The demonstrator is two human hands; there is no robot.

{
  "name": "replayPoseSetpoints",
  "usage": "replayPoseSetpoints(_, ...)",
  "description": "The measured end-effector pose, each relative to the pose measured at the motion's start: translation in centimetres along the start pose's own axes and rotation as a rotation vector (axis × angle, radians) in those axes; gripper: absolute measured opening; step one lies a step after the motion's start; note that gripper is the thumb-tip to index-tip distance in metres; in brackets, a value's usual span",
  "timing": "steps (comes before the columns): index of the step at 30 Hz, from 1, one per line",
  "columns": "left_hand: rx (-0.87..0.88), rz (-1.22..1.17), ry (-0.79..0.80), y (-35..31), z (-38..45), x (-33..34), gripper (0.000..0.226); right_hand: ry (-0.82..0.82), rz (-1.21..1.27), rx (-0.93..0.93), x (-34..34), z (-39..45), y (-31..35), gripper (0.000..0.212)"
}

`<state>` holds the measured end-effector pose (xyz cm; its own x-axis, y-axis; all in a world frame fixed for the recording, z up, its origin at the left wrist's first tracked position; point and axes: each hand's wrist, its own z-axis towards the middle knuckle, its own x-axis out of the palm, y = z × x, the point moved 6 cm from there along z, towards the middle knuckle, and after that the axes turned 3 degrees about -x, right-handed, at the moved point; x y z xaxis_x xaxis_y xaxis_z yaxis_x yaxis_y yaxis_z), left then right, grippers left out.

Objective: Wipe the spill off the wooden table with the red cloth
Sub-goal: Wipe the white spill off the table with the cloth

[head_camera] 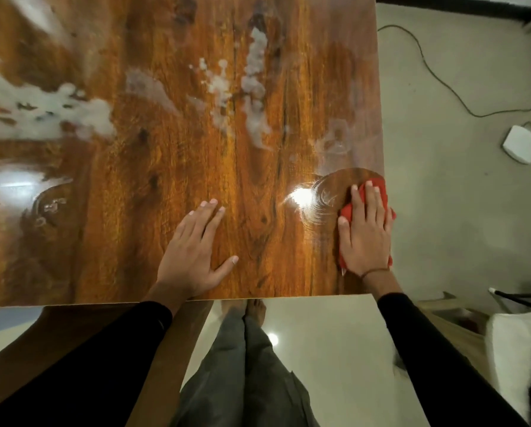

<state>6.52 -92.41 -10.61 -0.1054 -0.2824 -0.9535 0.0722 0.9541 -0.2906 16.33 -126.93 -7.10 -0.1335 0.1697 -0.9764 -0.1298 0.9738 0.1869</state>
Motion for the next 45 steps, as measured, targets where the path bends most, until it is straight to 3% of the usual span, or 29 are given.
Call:
replayPoseSetpoints(3,0.002,-0.012,-0.005,0.0,-0.1,0.0,0.1,-0.014,-0.011,0.036,-0.1,6.1,2.1,0.069)
replayPoseSetpoints(6,-0.006,-0.013,0.002,0.0,-0.1,0.0,0.1,0.022,-0.049,-0.089,0.7,9.3,7.1,0.071)
replayPoseSetpoints(10,-0.025,-0.027,0.006,-0.1,-0.1,-0.2,0.101,0.059,-0.08,-0.43,2.6,4.9,11.9,0.07)
replayPoseSetpoints(14,-0.03,-0.054,0.004,-0.1,0.0,-0.2,0.1,0.168,-0.113,-0.611,2.9,-0.5,8.2,0.069)
replayPoseSetpoints(17,-0.038,-0.059,0.004,0.0,0.1,0.0,0.1,0.214,-0.117,-0.582,1.3,-0.1,3.0,0.069)
replayPoseSetpoints(21,-0.086,-0.059,-0.01,-0.4,0.2,-0.1,0.097,0.158,-0.06,-0.434,-1.1,7.1,-1.0,0.069)
replayPoseSetpoints(24,-0.3,-0.132,-0.097,-3.9,0.9,-0.5,0.095,0.141,-0.061,-0.425,-1.6,14.1,-0.4,0.07)
replayPoseSetpoints(28,-0.52,-0.201,-0.094,-13.9,5.7,1.4,0.107,0.15,-0.129,-0.525,-1.8,18.9,2.8,0.071)
replayPoseSetpoints(31,-0.723,-0.269,-0.131,-18.1,9.7,2.9,0.093,0.17,-0.156,-0.718,-1.9,18.2,4.0,0.073)
replayPoseSetpoints(34,-0.869,-0.205,-0.191,-18.6,10.8,3.9,0.07,0.242,-0.179,-1.104,-1.3,15.0,2.9,0.072)
replayPoseSetpoints(36,-0.852,-0.136,-0.196,-18.5,10.9,4.7,0.073,0.291,-0.207,-1.357,-0.9,13.3,0.4,0.07)
replayPoseSetpoints(38,-0.832,-0.116,-0.174,-18.5,11.0,5.1,0.085,0.333,-0.222,-1.497,-1.0,13.9,-1.7,0.068)
replayPoseSetpoints(40,-0.836,-0.093,-0.163,-18.6,10.9,5.3,0.095,0.34,-0.222,-1.475,-1.6,16.7,-2.5,0.068)
replayPoseSetpoints(45,-0.817,-0.053,-0.161,-18.6,11.0,5.2,0.102,0.287,-0.178,-1.206,-3.4,27.0,-0.2,0.068)
